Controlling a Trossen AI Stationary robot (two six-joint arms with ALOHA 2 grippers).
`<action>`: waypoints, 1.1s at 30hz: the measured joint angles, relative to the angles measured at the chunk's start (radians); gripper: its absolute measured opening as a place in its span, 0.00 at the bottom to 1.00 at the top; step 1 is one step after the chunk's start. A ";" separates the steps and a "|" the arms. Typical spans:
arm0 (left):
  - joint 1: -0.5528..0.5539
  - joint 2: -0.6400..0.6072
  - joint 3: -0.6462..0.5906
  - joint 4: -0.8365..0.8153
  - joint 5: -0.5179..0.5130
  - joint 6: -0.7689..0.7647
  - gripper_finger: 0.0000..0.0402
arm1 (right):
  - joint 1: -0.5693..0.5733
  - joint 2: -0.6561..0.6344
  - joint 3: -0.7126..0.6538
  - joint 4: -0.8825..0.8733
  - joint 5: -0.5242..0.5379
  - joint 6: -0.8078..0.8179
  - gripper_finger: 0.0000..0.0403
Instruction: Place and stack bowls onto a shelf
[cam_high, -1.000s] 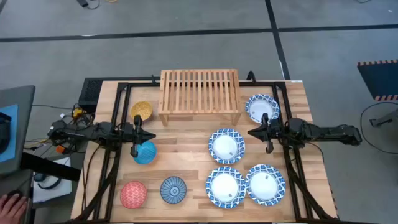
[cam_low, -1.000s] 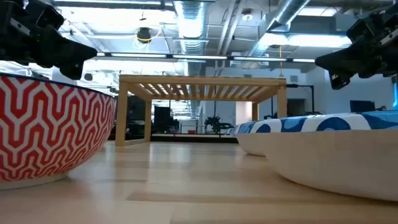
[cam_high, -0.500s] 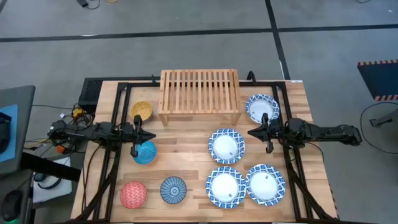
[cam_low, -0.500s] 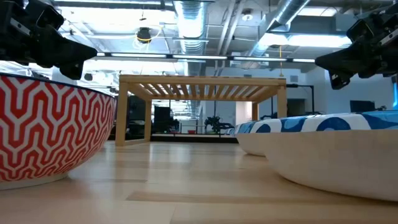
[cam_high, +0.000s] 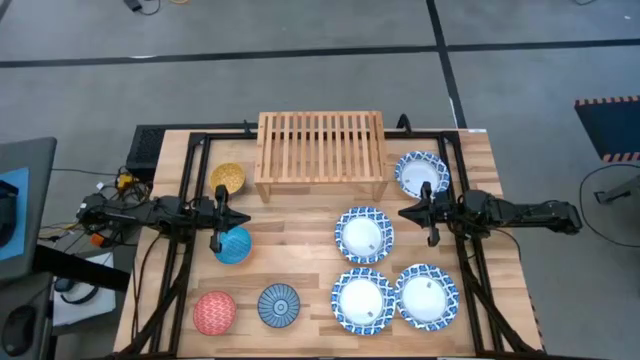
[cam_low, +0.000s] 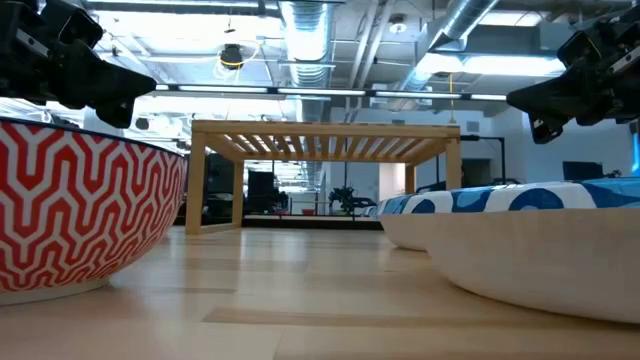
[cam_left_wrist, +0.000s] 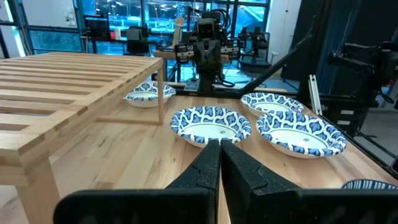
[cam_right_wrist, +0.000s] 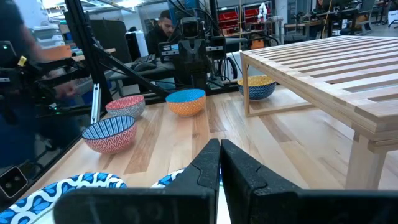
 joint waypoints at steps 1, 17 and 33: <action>0.000 0.000 0.000 0.000 0.000 0.000 0.00 | 0.000 0.000 0.000 0.000 0.000 0.000 0.10; 0.000 0.000 0.000 0.000 0.000 0.000 0.00 | 0.000 0.000 0.000 0.000 0.000 0.000 0.10; 0.000 0.000 0.000 0.002 -0.011 0.370 0.00 | 0.000 0.000 0.000 0.000 0.000 0.000 0.10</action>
